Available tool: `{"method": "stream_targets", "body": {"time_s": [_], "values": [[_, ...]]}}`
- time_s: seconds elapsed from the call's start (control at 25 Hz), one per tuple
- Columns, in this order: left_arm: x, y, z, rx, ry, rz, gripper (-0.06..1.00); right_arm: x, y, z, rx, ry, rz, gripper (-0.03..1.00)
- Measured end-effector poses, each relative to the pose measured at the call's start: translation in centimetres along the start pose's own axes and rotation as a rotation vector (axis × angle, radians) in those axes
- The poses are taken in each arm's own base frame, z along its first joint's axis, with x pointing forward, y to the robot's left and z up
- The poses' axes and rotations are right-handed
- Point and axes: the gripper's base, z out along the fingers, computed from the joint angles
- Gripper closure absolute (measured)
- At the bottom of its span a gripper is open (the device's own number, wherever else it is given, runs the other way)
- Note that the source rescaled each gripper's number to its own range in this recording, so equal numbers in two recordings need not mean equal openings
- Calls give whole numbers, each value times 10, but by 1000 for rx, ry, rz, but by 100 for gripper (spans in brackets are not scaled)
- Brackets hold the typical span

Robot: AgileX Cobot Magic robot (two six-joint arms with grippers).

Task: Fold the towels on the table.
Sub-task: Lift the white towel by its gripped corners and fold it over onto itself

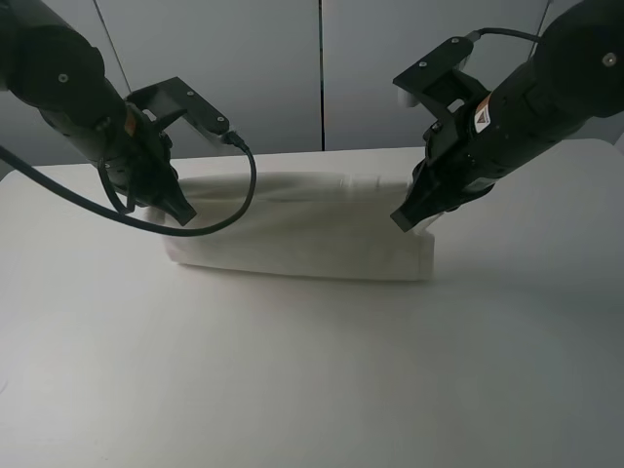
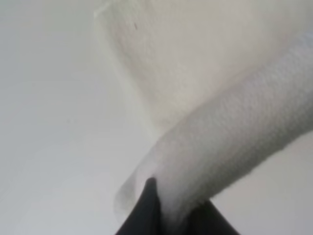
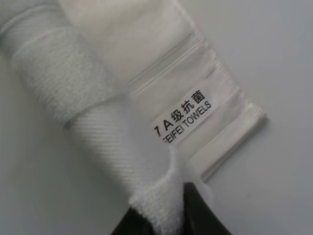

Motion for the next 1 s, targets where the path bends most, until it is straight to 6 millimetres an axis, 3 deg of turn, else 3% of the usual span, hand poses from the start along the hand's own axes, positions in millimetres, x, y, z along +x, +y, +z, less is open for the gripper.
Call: {"method": "stream_targets", "body": {"time_s": [0.44,0.76,0.84,0.92,1.0], "values": [[-6,14,2,-14,-97,-54,92,4,-3,42,-11,40,76,97],[4,38,6,-48,-83,-171,64,2,-4,46,-3,21,140,93],[9,47,7,-65,-63,-198,54,3,-6,46,3,24,160,78],[11,50,8,-70,-55,-224,37,2,-7,46,5,12,188,50],[11,51,8,-71,-59,-241,23,1,-7,46,8,-1,220,15]]}}
